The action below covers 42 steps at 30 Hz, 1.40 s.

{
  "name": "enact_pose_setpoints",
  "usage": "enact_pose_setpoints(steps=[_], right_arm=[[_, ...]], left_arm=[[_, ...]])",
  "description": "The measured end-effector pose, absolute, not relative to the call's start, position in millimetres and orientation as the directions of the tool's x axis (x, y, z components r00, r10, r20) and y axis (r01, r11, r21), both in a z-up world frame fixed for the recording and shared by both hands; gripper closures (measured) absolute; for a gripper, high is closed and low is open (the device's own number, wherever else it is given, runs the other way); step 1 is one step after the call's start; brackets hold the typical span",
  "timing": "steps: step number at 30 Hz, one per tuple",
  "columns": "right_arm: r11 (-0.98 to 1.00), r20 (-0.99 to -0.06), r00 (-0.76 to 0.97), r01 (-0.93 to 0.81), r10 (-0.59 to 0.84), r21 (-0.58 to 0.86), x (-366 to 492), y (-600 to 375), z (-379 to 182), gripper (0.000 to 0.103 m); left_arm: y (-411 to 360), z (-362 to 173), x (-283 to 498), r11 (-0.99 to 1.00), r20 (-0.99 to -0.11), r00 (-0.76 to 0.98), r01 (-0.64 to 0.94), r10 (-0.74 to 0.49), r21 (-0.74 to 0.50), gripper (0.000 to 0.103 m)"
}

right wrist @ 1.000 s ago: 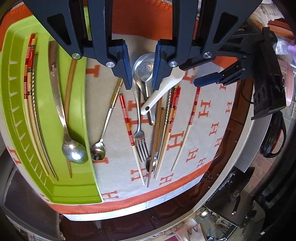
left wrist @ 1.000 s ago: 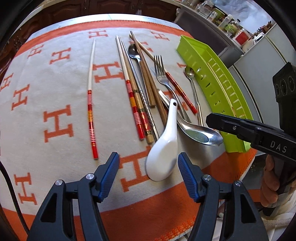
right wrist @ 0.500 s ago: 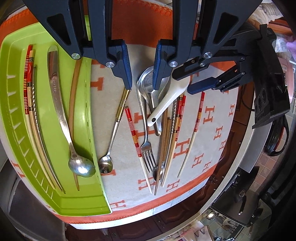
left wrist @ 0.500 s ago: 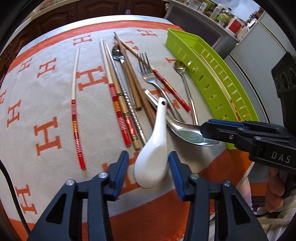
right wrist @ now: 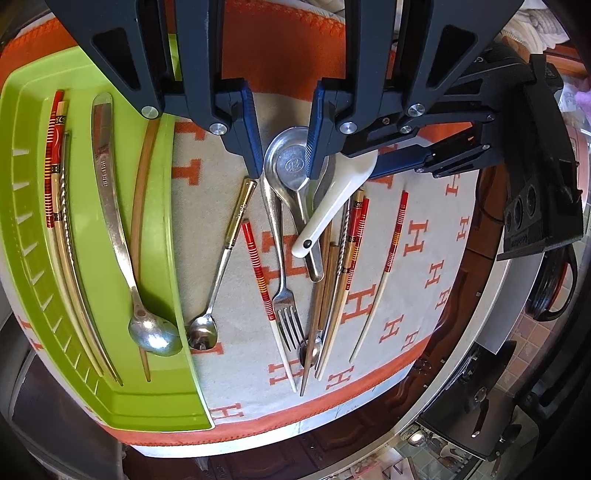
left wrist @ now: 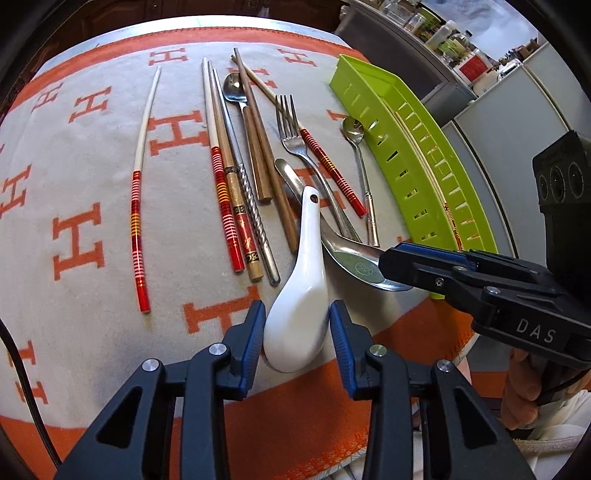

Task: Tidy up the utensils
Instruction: 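Grasp the white ceramic spoon with the left tool while the right tool grasps a large silver spoon, then carry the white ceramic spoon and silver spoon into the green tray with both tools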

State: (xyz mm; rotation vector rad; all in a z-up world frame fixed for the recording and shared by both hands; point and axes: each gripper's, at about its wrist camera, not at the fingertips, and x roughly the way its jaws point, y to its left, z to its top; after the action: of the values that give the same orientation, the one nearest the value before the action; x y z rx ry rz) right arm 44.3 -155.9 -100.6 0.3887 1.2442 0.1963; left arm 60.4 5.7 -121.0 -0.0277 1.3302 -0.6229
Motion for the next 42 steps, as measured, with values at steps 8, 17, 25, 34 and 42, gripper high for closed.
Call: enact_pose_setpoints(steps=[8,17,25,34,42], right_arm=[[0.923,-0.884,0.304,0.037,0.355,0.383,39.7,-148.6,-100.2,0.068],[0.94,-0.898,0.311,0.038,0.312,0.34,33.7,-140.5,-99.1,0.062],[0.972,-0.922,0.32,0.008,0.219,0.234,35.6,-125.7,-100.1,0.073],[0.967,-0.927,0.28,-0.03,0.25,0.252,39.2,-108.7,-115.8,0.084],[0.939,-0.896,0.305,0.016,0.323,0.344,42.3,-126.6,-115.7,0.084]], left_arm=[[13.1,-109.9,53.1,0.869,-0.902,0.196,0.406,-0.385,-0.283,0.07],[22.1,-113.8,45.1,0.856,-0.893,0.168,0.403,-0.418,-0.324,0.08],[25.7,-117.0,45.0,0.849,-0.878,0.153,0.373,-0.453,-0.373,0.082],[13.0,-122.5,49.7,0.818,-0.853,0.12,0.378,-0.508,-0.434,0.084],[9.6,-124.5,53.2,0.806,-0.835,0.126,0.374,-0.535,-0.459,0.088]])
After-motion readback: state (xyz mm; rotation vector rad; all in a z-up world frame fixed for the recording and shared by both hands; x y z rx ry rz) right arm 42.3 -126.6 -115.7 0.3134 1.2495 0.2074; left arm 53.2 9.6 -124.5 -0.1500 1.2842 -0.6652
